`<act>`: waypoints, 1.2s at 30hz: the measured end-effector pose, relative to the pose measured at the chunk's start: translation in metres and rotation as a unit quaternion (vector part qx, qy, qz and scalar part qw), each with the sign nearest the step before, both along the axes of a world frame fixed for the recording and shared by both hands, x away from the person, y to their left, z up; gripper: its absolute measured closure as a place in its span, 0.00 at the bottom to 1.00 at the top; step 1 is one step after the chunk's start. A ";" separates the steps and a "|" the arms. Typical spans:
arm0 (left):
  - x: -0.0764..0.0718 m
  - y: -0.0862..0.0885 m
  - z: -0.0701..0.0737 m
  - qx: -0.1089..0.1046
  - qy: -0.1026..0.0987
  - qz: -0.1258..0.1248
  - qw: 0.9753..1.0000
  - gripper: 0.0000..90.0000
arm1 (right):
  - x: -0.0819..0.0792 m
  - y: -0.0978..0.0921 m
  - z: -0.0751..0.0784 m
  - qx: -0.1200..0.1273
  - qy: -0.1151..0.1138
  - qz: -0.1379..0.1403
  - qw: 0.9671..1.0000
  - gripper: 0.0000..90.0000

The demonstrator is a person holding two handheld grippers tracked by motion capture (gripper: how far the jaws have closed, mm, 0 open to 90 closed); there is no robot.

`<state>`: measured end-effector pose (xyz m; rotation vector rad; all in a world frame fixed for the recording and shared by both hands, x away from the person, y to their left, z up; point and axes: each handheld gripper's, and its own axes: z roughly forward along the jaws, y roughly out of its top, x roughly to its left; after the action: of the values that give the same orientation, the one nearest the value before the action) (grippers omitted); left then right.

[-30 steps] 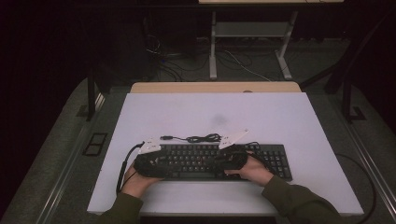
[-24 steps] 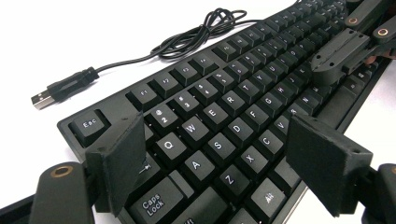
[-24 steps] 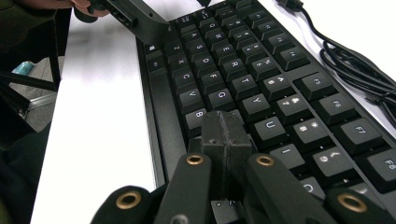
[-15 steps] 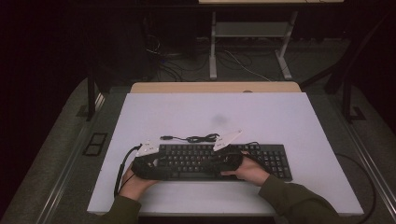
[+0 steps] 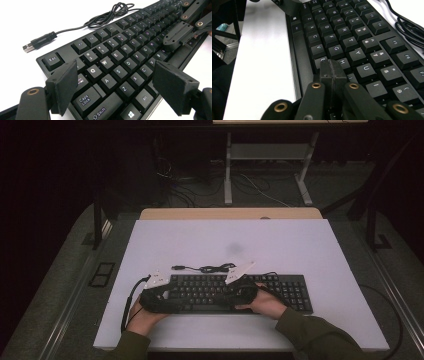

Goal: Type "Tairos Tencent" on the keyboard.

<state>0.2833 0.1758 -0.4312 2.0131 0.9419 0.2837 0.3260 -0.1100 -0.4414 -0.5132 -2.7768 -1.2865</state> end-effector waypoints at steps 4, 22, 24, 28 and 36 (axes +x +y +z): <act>0.000 0.000 0.001 0.001 -0.003 0.000 1.000 0.22 | -0.001 0.000 0.001 0.006 0.004 -0.005 1.000 0.98; 0.010 -0.010 0.003 -0.007 -0.001 -0.028 1.000 0.50 | 0.003 -0.023 0.011 0.046 0.010 -0.048 0.998 0.53; 0.012 -0.012 0.004 -0.008 0.001 -0.032 0.999 0.57 | 0.003 -0.027 0.011 0.047 0.010 -0.055 0.997 0.48; 0.018 -0.017 0.005 -0.014 0.006 -0.044 0.999 0.68 | 0.002 -0.035 0.011 0.051 0.006 -0.074 0.996 0.39; 0.025 -0.028 0.007 -0.018 0.009 -0.060 0.998 0.89 | 0.001 -0.048 0.011 0.051 -0.003 -0.103 0.993 0.29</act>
<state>0.3086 0.1482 -0.4243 2.0324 0.8271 0.1811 0.3268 -0.1583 -0.4302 -0.8096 -2.7034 -1.4598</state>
